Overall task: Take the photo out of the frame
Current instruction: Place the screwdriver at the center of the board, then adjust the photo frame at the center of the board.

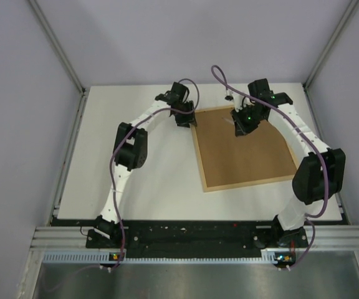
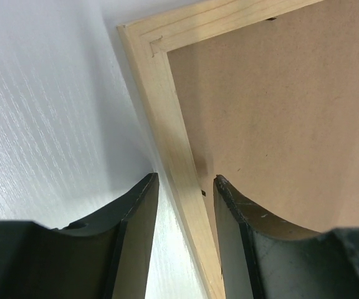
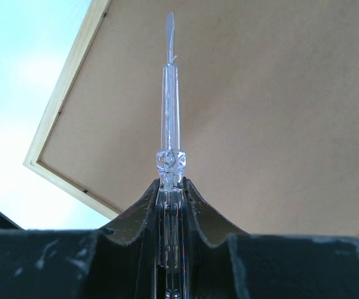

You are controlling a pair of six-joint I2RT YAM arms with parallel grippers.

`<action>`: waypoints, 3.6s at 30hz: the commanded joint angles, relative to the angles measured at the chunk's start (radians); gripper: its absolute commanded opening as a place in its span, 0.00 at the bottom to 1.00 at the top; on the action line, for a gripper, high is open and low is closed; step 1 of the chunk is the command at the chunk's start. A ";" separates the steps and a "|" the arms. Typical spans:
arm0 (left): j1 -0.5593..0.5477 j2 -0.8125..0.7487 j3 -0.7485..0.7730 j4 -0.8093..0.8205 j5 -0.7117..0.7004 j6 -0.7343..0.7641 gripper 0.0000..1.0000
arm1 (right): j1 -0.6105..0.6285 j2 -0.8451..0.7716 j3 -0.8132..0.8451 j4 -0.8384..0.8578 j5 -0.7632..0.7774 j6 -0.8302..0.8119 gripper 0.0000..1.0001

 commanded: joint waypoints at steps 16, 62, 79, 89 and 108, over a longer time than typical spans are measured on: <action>-0.068 0.022 0.002 -0.132 -0.209 0.101 0.36 | -0.003 -0.129 -0.029 0.040 -0.029 0.011 0.00; 0.112 -0.398 -0.442 -0.074 -0.179 0.285 0.00 | -0.405 0.093 -0.129 0.270 0.015 0.113 0.00; 0.169 -0.429 -0.452 -0.111 -0.110 0.328 0.62 | -0.407 0.262 -0.156 0.311 0.073 0.111 0.11; 0.171 -0.487 -0.418 -0.164 -0.077 0.360 0.63 | -0.407 0.274 -0.161 0.287 0.096 0.100 0.45; 0.174 -0.622 -0.479 -0.214 -0.136 0.471 0.90 | -0.382 0.038 -0.052 0.159 0.012 0.122 0.55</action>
